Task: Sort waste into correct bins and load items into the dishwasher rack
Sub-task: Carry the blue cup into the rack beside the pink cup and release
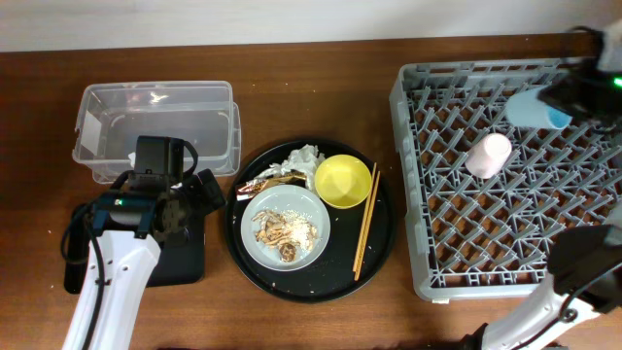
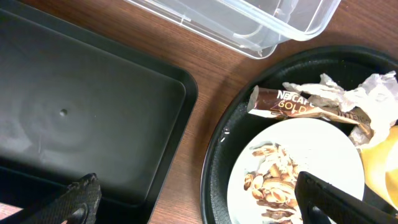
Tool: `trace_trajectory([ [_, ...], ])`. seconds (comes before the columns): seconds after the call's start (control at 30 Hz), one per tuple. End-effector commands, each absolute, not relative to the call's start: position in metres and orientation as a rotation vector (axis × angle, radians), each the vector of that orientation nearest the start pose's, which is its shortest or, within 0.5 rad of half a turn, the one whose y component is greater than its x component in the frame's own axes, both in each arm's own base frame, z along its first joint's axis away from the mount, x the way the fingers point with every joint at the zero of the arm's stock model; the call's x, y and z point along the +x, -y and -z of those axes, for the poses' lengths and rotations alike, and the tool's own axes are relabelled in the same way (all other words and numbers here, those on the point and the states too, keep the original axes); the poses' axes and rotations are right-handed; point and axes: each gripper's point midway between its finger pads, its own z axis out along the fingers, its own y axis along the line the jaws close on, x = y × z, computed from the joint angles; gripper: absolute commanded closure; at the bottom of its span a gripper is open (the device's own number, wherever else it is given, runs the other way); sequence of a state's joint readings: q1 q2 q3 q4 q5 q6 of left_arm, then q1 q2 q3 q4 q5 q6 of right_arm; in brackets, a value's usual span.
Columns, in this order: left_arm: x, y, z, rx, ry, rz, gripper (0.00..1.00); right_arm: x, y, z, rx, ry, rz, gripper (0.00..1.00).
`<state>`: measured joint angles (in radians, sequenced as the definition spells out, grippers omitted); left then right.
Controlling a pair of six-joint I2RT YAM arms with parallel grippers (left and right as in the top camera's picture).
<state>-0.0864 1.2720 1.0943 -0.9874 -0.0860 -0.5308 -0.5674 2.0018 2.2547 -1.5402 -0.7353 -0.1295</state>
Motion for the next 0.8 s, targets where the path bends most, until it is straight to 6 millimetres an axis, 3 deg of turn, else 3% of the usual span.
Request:
trace_trajectory([
  [0.0, 0.294, 0.009, -0.163, -0.616, -2.638, 0.062, 0.01, 0.411, 0.128, -0.285, 0.301, -2.223, -1.11, 0.96],
  [0.13, 0.294, 0.009, -0.163, -0.616, -2.638, 0.062, 0.01, 0.419, 0.145, -0.262, 0.265, -2.02, -1.238, 0.96],
  [0.3, 0.294, 0.009, -0.163, -0.616, -2.638, 0.062, 0.01, 0.427, 0.168, -0.22, 0.447, -1.987, -1.278, 0.96],
  [0.43, 0.294, 0.009, -0.163, -0.617, -2.638, 0.062, 0.01, 0.425, 0.17, -0.204, 0.484, -1.996, -1.277, 0.96],
  [0.63, 0.294, 0.009, -0.163, -0.616, -2.638, 0.062, 0.01, 0.42, 0.185, -0.16, 0.707, -2.17, -1.127, 0.96],
  [0.77, 0.294, 0.009, -0.163, -0.616, -2.638, 0.062, 0.0, 0.422, 0.186, -0.148, 0.709, -2.17, -1.153, 0.96],
])
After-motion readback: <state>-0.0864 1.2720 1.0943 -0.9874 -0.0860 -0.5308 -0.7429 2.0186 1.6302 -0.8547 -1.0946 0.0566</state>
